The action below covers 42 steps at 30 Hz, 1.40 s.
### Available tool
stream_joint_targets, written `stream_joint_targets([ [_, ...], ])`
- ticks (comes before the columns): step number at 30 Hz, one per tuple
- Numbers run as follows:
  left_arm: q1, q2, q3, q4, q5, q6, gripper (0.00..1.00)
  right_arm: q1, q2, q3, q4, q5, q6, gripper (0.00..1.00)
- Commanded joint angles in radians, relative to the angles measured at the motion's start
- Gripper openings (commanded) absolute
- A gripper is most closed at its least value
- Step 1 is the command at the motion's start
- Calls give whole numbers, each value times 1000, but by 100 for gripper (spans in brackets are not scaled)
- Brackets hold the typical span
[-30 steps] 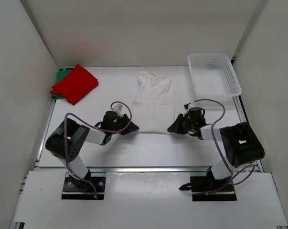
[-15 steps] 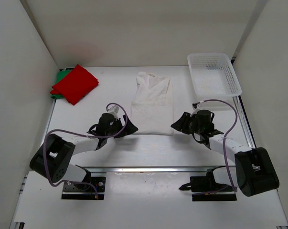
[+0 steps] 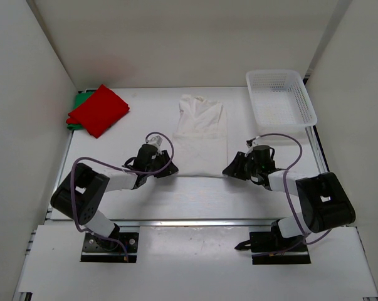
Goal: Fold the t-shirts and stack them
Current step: Grab one side of the 2/3 rectangular tshirt with both arms, then fold the long partially folded tshirt into a neat square
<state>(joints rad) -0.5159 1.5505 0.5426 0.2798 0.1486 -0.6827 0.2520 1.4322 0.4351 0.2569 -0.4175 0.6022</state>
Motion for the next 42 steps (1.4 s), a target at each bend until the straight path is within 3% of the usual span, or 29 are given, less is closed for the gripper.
stream_joint_targets([
  [1, -16, 36, 8, -67, -29, 3, 45, 0, 27, 4, 10, -9, -10, 28],
  [3, -18, 40, 10, -62, -29, -3, 40, 1, 39, 2, 19, -20, -7, 24],
  [5, -21, 34, 11, -65, -23, -5, 32, -5, 42, 2, 28, -26, -2, 12],
  [8, -13, 13, 2, -70, -14, -14, 6, -2, 14, -3, 30, -23, 4, 1],
  [10, -12, -27, -10, -86, -8, -12, 0, 0, -16, -10, 25, -17, 13, 0],
  [16, -53, -252, -150, -218, -9, 17, 0, 93, -237, -114, -100, 29, 59, 0],
  [18, -73, -364, -188, -353, -20, 55, 0, 201, -345, -145, -177, 75, 82, 0],
  [20, -166, -484, -191, -499, -67, 74, 0, 335, -475, -154, -356, 236, 102, 0],
  [22, -236, -648, -167, -652, -130, 48, 0, 458, -620, -139, -461, 299, 160, 0],
  [27, -193, -794, -32, -738, -66, 40, 0, 440, -740, -38, -573, 296, 157, 0],
  [30, -135, -725, 134, -720, -63, 95, 0, 284, -637, 88, -533, 167, 35, 0],
  [33, -20, -552, 272, -625, 31, 130, 0, 117, -478, 227, -461, 50, -45, 0],
  [37, 101, -263, 407, -521, 75, 149, 0, 17, -217, 451, -401, 7, -108, 0],
  [42, 152, 52, 667, -515, 59, 157, 0, -108, 142, 699, -300, -101, -73, 0],
])
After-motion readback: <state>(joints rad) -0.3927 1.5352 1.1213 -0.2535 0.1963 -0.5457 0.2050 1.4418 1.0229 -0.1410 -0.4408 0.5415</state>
